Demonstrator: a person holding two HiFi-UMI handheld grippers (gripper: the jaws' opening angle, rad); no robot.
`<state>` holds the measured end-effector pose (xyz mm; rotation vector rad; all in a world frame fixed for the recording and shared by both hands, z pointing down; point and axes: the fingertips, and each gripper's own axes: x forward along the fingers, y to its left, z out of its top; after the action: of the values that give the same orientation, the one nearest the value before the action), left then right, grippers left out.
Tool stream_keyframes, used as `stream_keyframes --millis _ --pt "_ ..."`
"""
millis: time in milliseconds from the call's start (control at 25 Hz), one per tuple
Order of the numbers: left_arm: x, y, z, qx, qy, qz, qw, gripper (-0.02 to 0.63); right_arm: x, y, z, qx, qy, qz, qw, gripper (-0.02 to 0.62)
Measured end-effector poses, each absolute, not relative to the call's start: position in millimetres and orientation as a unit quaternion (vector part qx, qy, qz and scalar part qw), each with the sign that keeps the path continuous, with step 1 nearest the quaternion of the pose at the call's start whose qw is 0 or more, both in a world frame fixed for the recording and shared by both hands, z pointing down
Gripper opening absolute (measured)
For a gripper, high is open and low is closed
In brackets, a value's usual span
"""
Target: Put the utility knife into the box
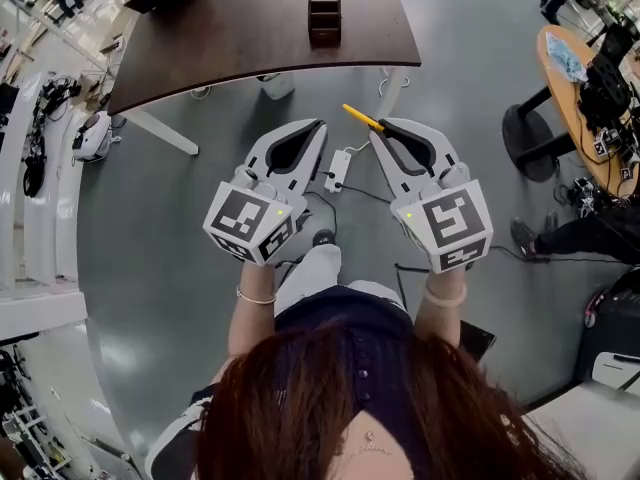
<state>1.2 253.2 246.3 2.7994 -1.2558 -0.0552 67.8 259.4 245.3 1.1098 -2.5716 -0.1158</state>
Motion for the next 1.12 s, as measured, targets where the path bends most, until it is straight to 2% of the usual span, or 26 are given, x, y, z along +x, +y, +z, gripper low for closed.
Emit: stream_keyframes --millis 560,1120 --pt "0 97 253 0.924 -0.378 -0.013 0.048 -0.006 57 114 252 0.409 -0.896 -0.025 0.169 0.049" --pt "14 -64 255 0.895 -0.443 -0.031 0.049 -0.006 69 -51 251 0.337 -0.925 -0.048 0.170 0.049"
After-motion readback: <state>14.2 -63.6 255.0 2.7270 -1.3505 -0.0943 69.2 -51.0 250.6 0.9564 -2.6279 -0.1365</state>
